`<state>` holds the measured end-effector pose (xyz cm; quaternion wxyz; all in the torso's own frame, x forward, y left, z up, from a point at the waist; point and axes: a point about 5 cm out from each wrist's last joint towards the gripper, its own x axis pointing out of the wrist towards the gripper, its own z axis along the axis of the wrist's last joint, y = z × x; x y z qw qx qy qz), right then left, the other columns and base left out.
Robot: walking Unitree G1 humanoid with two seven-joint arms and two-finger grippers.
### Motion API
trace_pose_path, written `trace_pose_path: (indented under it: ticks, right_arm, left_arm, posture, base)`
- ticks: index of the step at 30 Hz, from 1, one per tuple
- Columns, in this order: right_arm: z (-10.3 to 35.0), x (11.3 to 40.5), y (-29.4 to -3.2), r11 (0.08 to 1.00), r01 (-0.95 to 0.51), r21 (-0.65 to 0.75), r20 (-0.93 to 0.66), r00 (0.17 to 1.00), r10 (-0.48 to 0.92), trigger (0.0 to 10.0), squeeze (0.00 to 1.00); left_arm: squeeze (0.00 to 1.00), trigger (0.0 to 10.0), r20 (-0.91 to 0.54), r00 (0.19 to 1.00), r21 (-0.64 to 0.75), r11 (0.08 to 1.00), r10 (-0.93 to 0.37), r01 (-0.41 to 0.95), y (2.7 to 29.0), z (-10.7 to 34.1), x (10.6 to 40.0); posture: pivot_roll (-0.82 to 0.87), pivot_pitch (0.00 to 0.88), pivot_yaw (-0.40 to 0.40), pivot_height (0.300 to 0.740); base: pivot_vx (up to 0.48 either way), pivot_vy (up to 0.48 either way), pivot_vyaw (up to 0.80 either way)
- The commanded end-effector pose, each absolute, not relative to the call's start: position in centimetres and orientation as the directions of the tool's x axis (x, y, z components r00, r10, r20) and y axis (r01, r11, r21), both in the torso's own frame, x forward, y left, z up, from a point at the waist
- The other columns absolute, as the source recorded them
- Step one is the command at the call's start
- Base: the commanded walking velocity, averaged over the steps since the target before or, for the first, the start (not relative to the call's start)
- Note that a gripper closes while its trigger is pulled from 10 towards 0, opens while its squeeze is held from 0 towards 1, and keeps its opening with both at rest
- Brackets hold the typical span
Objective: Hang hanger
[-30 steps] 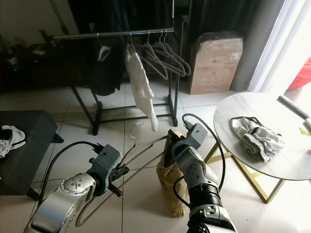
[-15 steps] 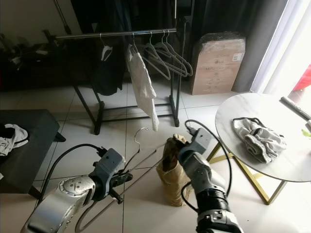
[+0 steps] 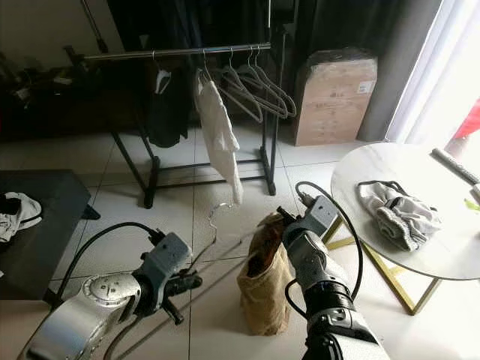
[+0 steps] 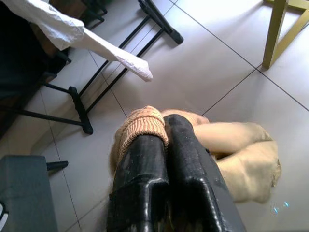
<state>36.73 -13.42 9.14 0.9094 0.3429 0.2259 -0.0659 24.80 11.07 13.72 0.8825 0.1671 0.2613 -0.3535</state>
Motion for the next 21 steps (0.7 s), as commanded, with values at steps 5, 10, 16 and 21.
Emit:
trace_pose_path:
  ticks: [5, 10, 16, 21]
  right_arm:
    - [10.1, 37.6, -13.3, 0.753, 0.250, 0.609, -0.412, 0.911, 0.030, 10.0, 0.00]
    - [10.6, 38.0, -12.9, 0.759, 0.234, 0.608, -0.389, 0.921, 0.028, 10.0, 0.00]
    - [10.3, 37.9, -13.2, 0.755, 0.255, 0.604, -0.398, 0.917, 0.008, 10.0, 0.00]
    - [10.3, 37.9, -12.9, 0.748, 0.236, 0.620, -0.388, 0.921, 0.030, 10.0, 0.00]
  left_arm:
    - [0.00, 10.0, -0.568, 0.638, 0.126, 0.712, -0.519, 0.691, 11.2, 14.6, 24.7]
    - [0.00, 10.0, -0.589, 0.683, 0.148, 0.774, -0.432, 0.616, 12.1, 14.5, 25.3]
    - [0.00, 10.0, -0.601, 0.706, 0.165, 0.806, -0.375, 0.569, 12.8, 14.4, 25.6]
    - [0.00, 10.0, -0.580, 0.698, 0.122, 0.802, -0.421, 0.585, 12.4, 14.3, 25.6]
  posture:
    - [0.01, 0.132, 0.021, 0.740]
    - [0.01, 0.135, 0.022, 0.740]
    - [0.01, 0.139, 0.024, 0.740]
    - [0.00, 0.138, 0.024, 0.740]
  base:
    - [0.000, 0.000, 0.00]
    - [0.000, 0.000, 0.00]
    - [0.000, 0.000, 0.00]
    - [0.000, 0.000, 0.00]
